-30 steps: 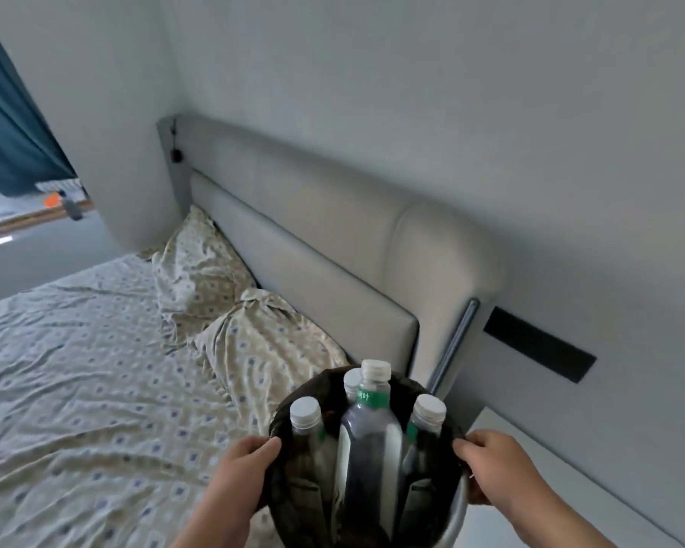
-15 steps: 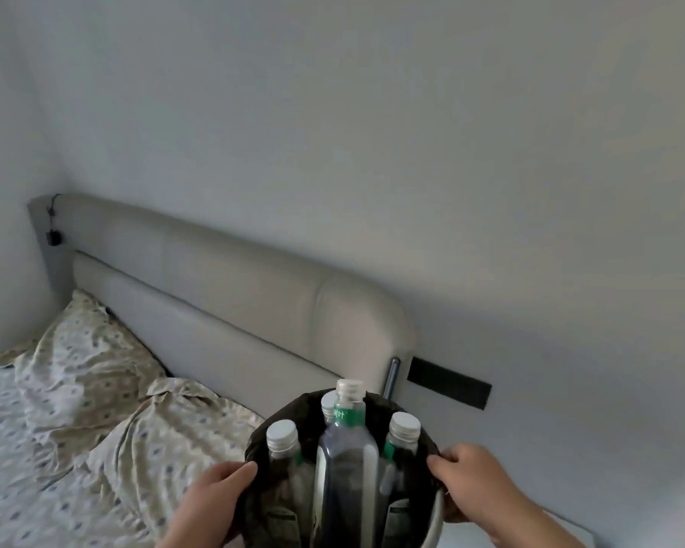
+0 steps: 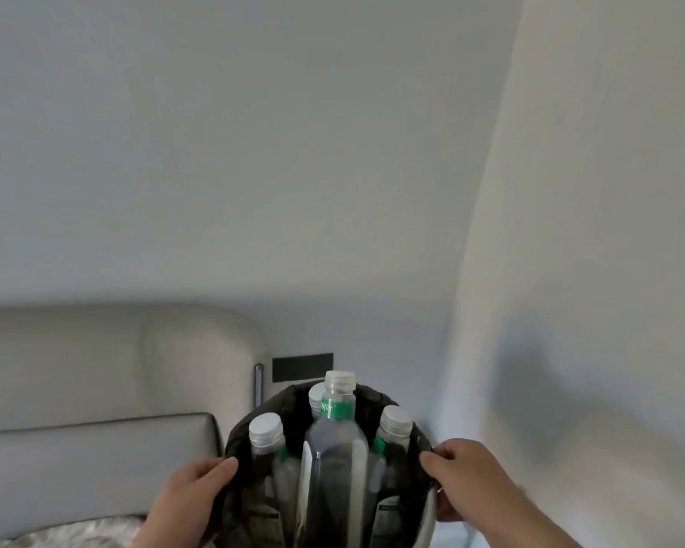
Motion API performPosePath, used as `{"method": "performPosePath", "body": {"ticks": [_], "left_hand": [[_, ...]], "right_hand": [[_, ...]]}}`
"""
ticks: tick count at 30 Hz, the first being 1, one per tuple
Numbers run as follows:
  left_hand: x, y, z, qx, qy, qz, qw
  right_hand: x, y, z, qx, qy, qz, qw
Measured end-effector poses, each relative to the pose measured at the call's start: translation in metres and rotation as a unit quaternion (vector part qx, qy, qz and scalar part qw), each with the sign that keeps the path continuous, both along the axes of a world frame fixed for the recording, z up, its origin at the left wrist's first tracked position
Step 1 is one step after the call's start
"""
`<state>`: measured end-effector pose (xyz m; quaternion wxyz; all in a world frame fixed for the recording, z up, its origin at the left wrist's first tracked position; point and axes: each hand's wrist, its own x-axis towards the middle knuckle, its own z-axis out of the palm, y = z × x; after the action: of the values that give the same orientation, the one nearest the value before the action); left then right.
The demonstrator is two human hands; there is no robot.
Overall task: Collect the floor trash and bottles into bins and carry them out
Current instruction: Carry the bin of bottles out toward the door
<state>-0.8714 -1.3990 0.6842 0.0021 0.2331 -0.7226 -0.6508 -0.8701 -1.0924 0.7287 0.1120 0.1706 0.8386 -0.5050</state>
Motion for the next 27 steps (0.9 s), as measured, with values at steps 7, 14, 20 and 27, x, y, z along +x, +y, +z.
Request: {"method": "performPosePath", "body": {"ticks": [7,14,20,27], "left_hand": [[0.022,0.108,0.033,-0.010,0.029,-0.126,0.992],[0.096,0.229,0.061,-0.006,0.033,-0.228,0.973],[0.164,0.326,0.062,0.008,0.037,-0.335,0.941],[0.222,0.436,0.063,0.017,0.004,-0.487,0.873]], "right_hand": [[0.096,0.091,0.016,-0.014,0.033,-0.131,0.991],[0.222,0.183,0.027,0.004,0.035,-0.234,0.971],[0.346,0.257,0.039,0.043,0.057,-0.331,0.941],[0.467,0.299,0.050,0.054,0.028,-0.485,0.872]]}}
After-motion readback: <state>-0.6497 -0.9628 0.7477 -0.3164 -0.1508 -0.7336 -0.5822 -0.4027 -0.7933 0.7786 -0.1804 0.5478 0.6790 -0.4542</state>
